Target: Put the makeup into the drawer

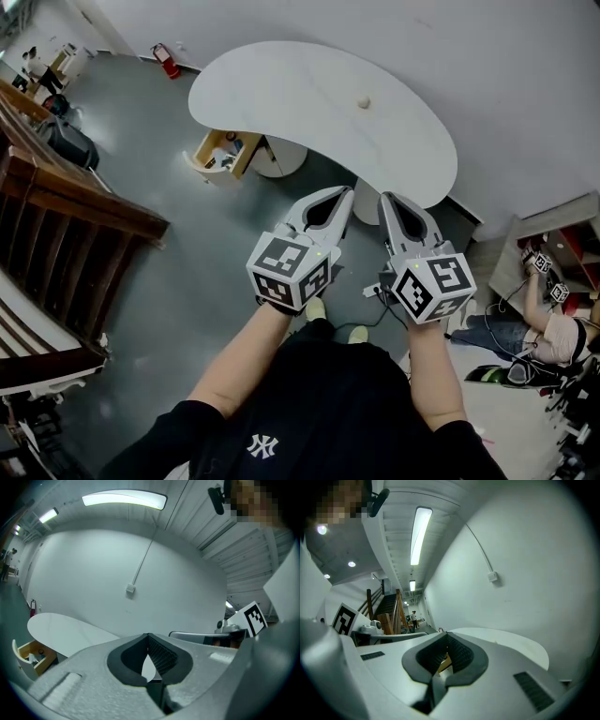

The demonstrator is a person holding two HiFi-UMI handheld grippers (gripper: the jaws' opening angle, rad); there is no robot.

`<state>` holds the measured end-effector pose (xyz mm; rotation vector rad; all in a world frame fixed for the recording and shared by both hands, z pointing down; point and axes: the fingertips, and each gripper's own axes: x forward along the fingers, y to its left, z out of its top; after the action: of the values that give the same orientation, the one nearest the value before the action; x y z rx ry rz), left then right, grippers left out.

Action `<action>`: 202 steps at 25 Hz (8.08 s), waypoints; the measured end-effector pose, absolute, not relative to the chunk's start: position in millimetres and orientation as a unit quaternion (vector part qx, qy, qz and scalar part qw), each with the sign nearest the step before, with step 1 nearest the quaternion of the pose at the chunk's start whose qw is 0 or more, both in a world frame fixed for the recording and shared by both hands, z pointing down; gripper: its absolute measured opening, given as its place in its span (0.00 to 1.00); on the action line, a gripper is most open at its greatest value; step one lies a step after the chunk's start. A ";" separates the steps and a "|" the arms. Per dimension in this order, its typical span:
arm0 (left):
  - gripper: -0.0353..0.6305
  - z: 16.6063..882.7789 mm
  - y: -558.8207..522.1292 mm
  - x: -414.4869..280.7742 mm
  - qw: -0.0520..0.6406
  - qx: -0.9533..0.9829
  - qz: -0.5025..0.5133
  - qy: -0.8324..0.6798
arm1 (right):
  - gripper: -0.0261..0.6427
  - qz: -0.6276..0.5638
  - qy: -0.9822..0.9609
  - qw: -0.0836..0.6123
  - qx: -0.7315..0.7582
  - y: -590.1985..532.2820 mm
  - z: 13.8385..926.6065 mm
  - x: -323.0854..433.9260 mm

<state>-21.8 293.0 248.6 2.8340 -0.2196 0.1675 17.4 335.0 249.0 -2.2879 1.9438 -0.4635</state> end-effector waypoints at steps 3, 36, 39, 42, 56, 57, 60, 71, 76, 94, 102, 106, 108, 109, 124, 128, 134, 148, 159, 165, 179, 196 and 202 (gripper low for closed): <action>0.07 248.8 277.9 -25.8 0.147 0.985 0.056 -0.075 | 0.06 -0.153 0.638 0.052 -0.753 320.0 249.4 13.4; 0.07 288.1 103.5 96.5 0.135 0.982 0.085 -0.096 | 0.06 -0.194 0.682 0.051 -0.703 112.5 287.4 132.0; 0.07 300.8 83.9 128.5 0.138 0.981 0.090 -0.099 | 0.06 -0.210 0.684 0.045 -0.697 91.5 303.6 165.1; 0.07 313.2 66.6 159.1 0.143 0.979 0.097 -0.105 | 0.06 -0.227 0.685 0.042 -0.691 76.4 320.8 195.8; 0.07 353.9 35.5 243.7 0.155 0.975 0.131 -0.091 | 0.12 -0.302 0.650 0.060 -0.695 47.8 380.0 285.4; 0.07 355.1 34.3 248.5 0.156 0.975 0.132 -0.087 | 0.13 -0.306 0.645 0.060 -0.697 47.1 382.5 291.1; 0.07 364.1 24.3 262.5 0.155 0.976 0.134 -0.078 | 0.14 -0.318 0.630 0.061 -0.706 38.5 396.2 308.7; 0.07 430.2 -23.0 305.1 0.162 0.973 0.162 -0.036 | 0.17 -0.382 0.565 0.044 -0.730 1.3 477.7 356.8; 0.07 460.2 -37.1 321.2 0.170 0.969 0.178 -0.018 | 0.18 -0.413 0.537 0.041 -0.734 -10.8 514.6 378.3; 0.07 514.2 -66.5 355.4 0.193 0.959 0.207 0.014 | 0.26 -0.496 0.484 0.003 -0.721 -36.4 611.2 415.3; 0.07 519.1 -71.5 354.1 0.200 0.956 0.212 0.017 | 0.27 -0.525 0.485 0.000 -0.699 -43.0 618.9 406.4; 0.07 518.3 -71.7 351.5 0.202 0.956 0.212 0.014 | 0.27 -0.530 0.492 -0.002 -0.691 -40.6 618.4 395.4; 0.07 518.6 -71.7 349.1 0.203 0.956 0.213 0.011 | 0.27 -0.529 0.498 -0.007 -0.687 -40.3 617.1 389.2; 0.07 519.1 -71.5 347.6 0.204 0.956 0.213 0.010 | 0.26 -0.527 0.501 -0.011 -0.686 -39.9 616.2 386.7; 0.07 511.7 -53.3 316.4 0.222 0.951 0.212 -0.030 | 0.21 -0.458 0.511 0.016 -0.727 -16.6 580.3 372.5; 0.07 499.2 -44.5 308.3 0.224 0.952 0.204 -0.042 | 0.21 -0.439 0.527 0.017 -0.727 -11.1 557.4 365.7; 0.07 475.8 -36.7 293.5 0.219 0.956 0.185 -0.069 | 0.21 -0.410 0.555 0.036 -0.723 -7.6 518.3 355.3; 0.07 422.7 -20.9 239.5 0.202 0.960 0.143 -0.133 | 0.21 -0.349 0.628 0.065 -0.692 4.0 439.5 297.7; 0.07 396.4 -16.0 189.3 0.187 0.957 0.120 -0.186 | 0.21 -0.320 0.683 0.060 -0.654 -0.4 403.1 245.6; 0.07 390.0 -15.4 159.5 0.180 0.953 0.113 -0.217 | 0.21 -0.310 0.713 0.054 -0.627 -4.9 393.2 211.4; 0.07 388.5 -38.8 77.2 0.179 0.927 0.103 -0.312 | 0.21 -0.306 0.774 0.041 -0.553 -37.5 387.1 125.5; 0.07 418.8 -110.6 -54.3 0.199 0.894 0.101 -0.388 | 0.21 -0.318 0.809 -0.004 -0.494 -109.9 420.6 -10.3; 0.07 439.6 -151.8 -100.5 0.209 0.886 0.109 -0.401 | 0.21 -0.322 0.812 -0.020 -0.486 -151.8 444.5 -56.9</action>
<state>-100.5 -151.8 439.6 2.4638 -1.1147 0.3021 -56.9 -151.8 444.5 -1.5458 2.5850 -1.0245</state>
